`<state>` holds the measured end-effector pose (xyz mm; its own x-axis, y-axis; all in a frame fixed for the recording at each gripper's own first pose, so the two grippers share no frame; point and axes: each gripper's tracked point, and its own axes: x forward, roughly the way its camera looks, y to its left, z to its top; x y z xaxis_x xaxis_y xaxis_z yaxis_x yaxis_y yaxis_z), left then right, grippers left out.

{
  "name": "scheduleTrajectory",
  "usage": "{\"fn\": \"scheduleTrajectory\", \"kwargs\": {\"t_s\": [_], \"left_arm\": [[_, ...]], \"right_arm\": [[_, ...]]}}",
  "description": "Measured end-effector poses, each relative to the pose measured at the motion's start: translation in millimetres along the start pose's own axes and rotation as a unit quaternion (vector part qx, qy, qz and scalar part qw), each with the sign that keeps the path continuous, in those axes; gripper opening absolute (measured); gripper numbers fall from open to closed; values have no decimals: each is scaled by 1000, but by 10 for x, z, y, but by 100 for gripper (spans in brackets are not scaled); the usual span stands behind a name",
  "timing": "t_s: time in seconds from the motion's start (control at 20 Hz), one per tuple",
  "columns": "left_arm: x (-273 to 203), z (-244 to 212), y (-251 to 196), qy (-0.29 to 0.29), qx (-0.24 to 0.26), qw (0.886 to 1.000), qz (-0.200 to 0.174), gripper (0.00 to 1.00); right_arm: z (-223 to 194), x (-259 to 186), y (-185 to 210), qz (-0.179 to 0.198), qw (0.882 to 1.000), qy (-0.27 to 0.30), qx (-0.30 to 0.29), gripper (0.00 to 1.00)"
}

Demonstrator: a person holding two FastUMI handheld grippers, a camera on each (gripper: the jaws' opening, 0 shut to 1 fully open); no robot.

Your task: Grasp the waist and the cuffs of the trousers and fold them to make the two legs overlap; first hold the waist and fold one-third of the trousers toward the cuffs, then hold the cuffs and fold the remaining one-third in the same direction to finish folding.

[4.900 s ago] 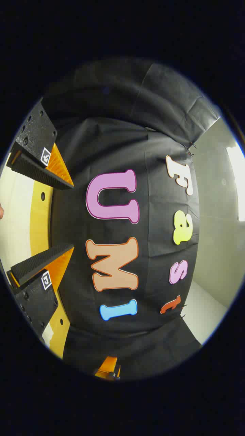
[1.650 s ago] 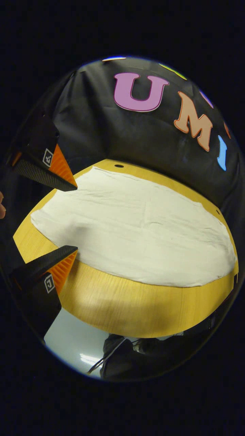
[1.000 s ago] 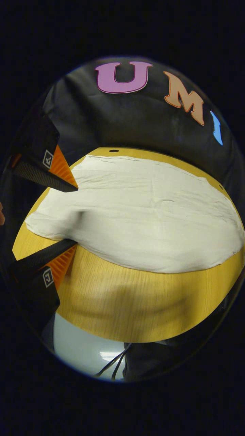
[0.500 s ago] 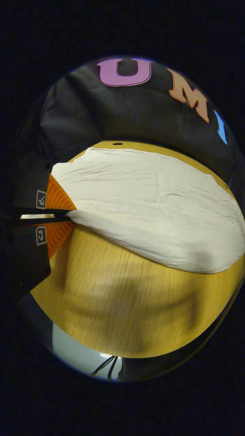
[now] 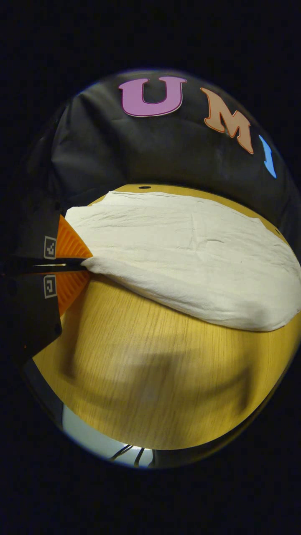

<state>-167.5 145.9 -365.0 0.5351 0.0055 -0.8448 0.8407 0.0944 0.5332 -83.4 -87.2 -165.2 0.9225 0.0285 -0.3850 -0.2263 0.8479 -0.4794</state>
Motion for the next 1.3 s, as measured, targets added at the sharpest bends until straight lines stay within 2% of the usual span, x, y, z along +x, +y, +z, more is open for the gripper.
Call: {"fn": "scheduleTrajectory", "kwargs": {"t_s": [0.2, 0.4, 0.5, 0.7, 0.8, 1.0, 1.3], "left_arm": [[4, -3, 4, 5, -5, 1000, 10, 0], [4, -2, 6, 8, -5, 1000, 18, 0], [3, -4, 6, 9, -6, 1000, 20, 0], [7, -1, 10, 10, -3, 1000, 24, 0], [4, -4, 9, 12, -4, 1000, 26, 0], [8, -4, 11, 13, 0, 999, 29, 0], [15, 3, 7, 19, -2, 999, 32, 0]], "right_arm": [[-403, -84, 165, 49, 995, 30, -81, 97], [-886, -196, 378, 112, 978, 66, -161, 99], [-1148, -276, 486, 146, 966, 89, -194, 98], [-1646, -410, 676, 206, 934, 116, -269, 100], [-1825, -454, 728, 229, 918, 128, -297, 98], [-2047, -526, 854, 262, 894, 138, -337, 98], [-2060, -361, 944, 261, 880, 121, -379, 94]]}}
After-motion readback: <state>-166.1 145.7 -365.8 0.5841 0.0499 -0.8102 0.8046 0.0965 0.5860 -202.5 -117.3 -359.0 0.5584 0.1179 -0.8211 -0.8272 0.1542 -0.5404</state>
